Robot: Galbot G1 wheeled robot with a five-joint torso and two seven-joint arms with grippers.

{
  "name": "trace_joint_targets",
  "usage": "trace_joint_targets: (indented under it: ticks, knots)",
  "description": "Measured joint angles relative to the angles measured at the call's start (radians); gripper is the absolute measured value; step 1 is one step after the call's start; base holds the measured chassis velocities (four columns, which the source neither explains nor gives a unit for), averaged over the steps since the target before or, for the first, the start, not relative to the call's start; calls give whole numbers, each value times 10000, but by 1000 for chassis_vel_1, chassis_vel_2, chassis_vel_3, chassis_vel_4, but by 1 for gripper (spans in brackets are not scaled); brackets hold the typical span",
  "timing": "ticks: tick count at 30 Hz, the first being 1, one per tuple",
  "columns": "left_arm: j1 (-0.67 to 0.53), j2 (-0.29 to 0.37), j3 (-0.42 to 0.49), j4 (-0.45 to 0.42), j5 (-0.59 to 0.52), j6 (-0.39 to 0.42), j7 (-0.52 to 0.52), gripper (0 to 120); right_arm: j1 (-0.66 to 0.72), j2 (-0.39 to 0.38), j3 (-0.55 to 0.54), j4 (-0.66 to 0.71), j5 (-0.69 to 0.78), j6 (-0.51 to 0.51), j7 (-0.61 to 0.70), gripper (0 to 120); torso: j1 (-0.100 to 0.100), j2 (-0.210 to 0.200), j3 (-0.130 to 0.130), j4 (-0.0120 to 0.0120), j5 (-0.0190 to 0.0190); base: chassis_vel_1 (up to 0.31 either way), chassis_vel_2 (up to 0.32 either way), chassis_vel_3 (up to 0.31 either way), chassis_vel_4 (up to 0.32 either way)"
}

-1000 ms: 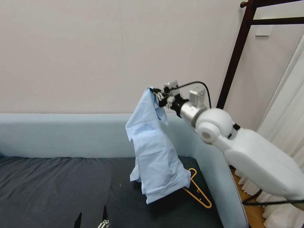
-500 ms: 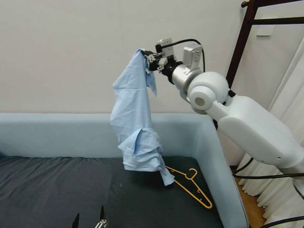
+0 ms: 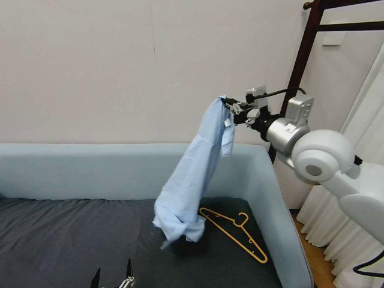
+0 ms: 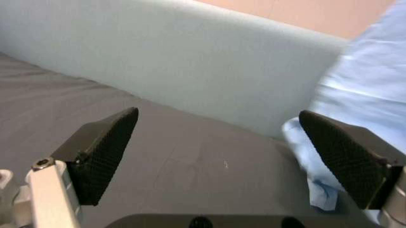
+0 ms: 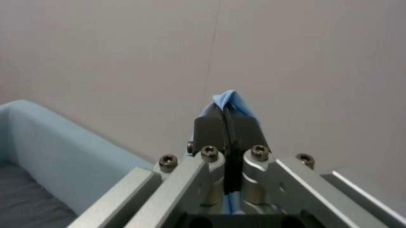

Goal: Pick up the clothes from the sofa and hang them on the clothes hanger.

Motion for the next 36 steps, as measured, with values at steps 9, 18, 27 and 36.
trace_joint_targets:
  ticks: [9, 18, 27, 36]
  knots:
    - [-195, 36, -231, 204, -634, 26, -227, 100, -1397, 1205, -1555, -87, -1894, 67, -657, 0, 0, -1, 2, 2, 0, 0, 0, 0, 0]
    - [-188, 155, -910, 374, -1011, -186, -381, 100, -3704, 5408, -3735, -4225, -5997, 1277, -1537, 0, 1, -2, 3, 3, -7, 0, 0, 0, 0]
    - [-99, 141, -1279, 409, -1104, -369, -385, 100, -3307, 8785, -5585, -7665, -7871, 2902, -830, 0, 1, -2, 2, 7, -4, 0, 0, 0, 0]
    - [-116, 56, -1182, 473, -1027, -437, -374, 100, -3553, 8575, -6370, -7716, -7694, 3160, -709, 20, 1, -1, 2, 0, 0, 0, 0, 0, 0]
